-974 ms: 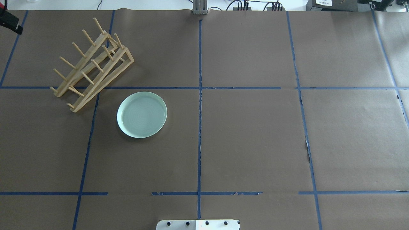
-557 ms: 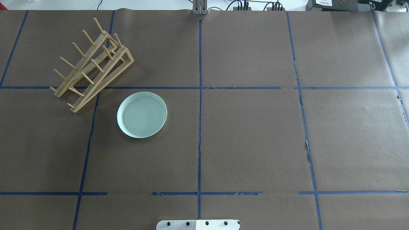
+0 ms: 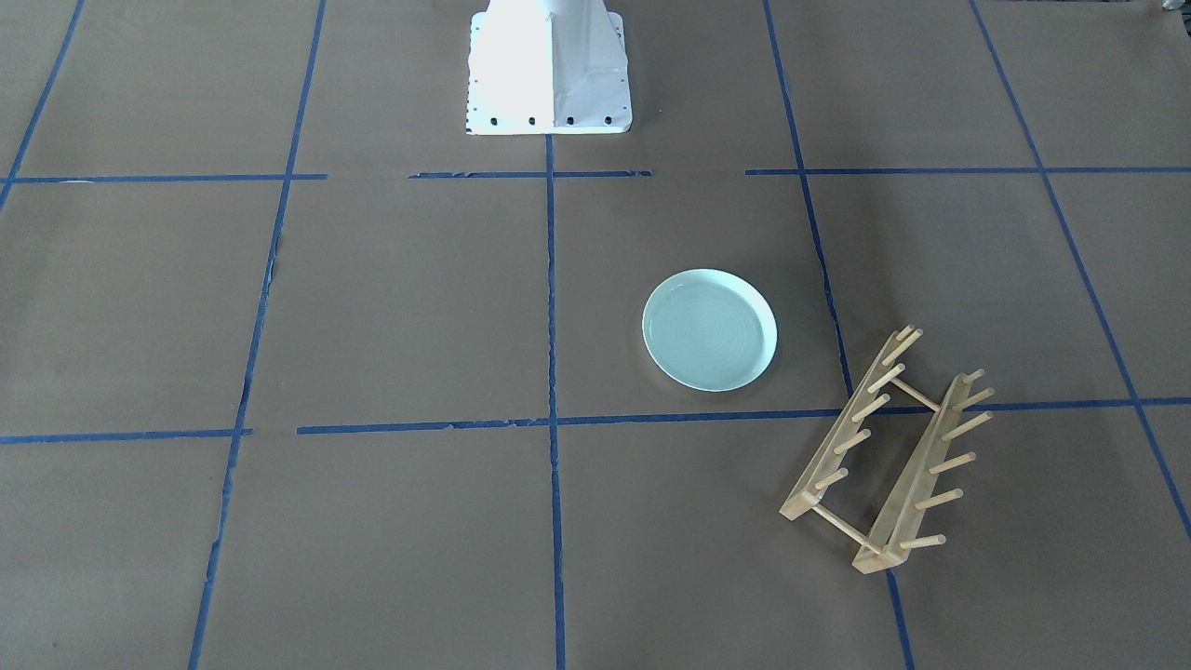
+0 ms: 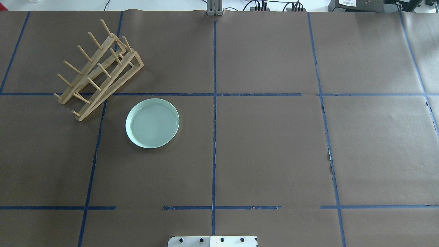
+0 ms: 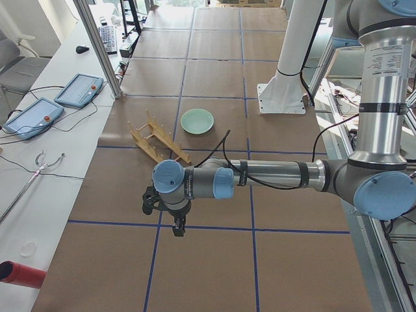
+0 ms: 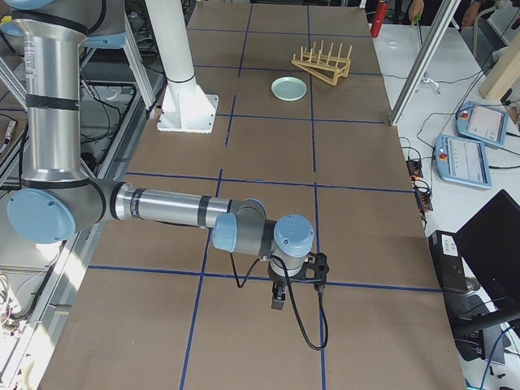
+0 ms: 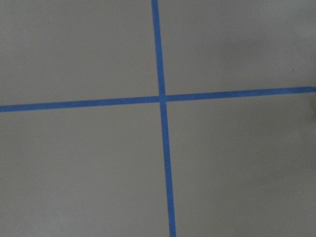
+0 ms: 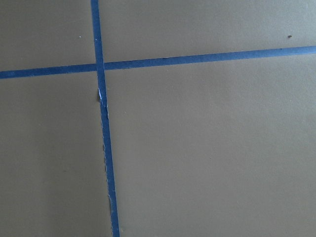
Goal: Place plate on table
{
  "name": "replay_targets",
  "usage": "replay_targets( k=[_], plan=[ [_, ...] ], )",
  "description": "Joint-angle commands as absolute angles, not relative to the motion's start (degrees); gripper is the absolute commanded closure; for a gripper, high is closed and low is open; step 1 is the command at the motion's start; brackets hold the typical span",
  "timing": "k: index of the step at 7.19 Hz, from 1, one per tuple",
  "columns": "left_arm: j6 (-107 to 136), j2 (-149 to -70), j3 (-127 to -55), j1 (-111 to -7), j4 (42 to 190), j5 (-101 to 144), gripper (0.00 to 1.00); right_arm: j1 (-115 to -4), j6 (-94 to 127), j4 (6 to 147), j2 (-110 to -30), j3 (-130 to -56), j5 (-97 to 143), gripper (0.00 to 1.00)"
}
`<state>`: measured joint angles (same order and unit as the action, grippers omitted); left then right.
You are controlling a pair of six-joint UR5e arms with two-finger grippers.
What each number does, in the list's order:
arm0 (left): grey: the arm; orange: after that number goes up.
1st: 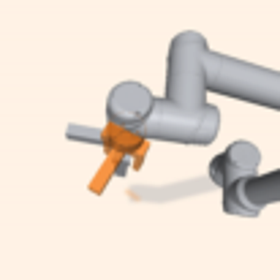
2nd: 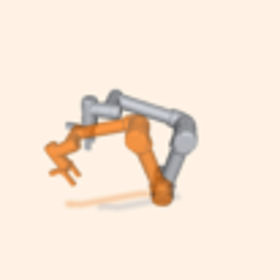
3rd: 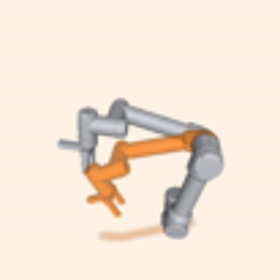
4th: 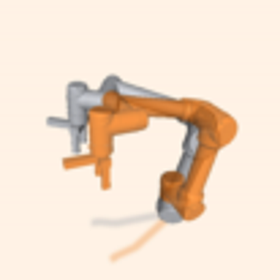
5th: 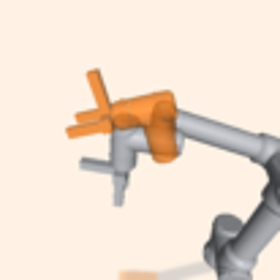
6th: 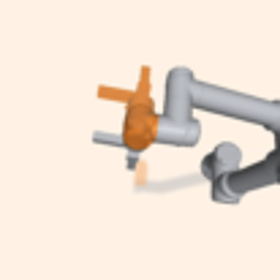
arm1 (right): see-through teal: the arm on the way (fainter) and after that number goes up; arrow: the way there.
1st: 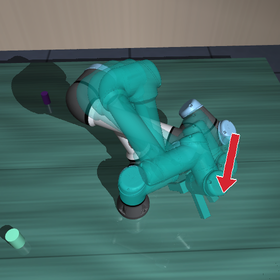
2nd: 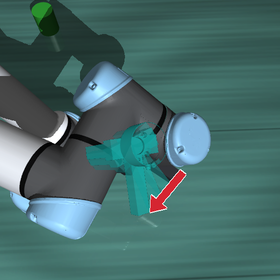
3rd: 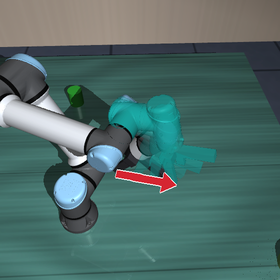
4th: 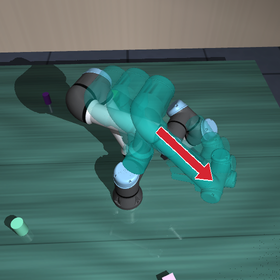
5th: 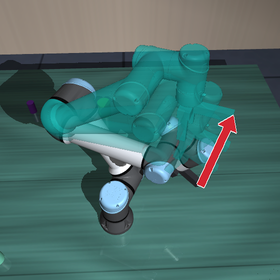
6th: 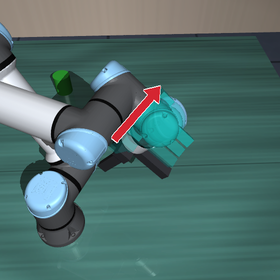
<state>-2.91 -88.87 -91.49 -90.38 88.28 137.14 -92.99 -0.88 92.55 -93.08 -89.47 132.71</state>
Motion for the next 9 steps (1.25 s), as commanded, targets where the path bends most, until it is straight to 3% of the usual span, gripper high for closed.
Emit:
replay_targets(
  k=[1,9],
  plan=[
    [-2.90,-88.86,-91.67,-90.79,88.24,137.20,0.00,-92.99,-0.88,92.55,-93.08,-89.47,132.71,0.00],
    [-2.90,-89.12,-91.76,-91.67,88.16,136.76,0.00,-92.99,-0.88,92.55,-93.08,-89.47,132.71,0.00]
  ],
)
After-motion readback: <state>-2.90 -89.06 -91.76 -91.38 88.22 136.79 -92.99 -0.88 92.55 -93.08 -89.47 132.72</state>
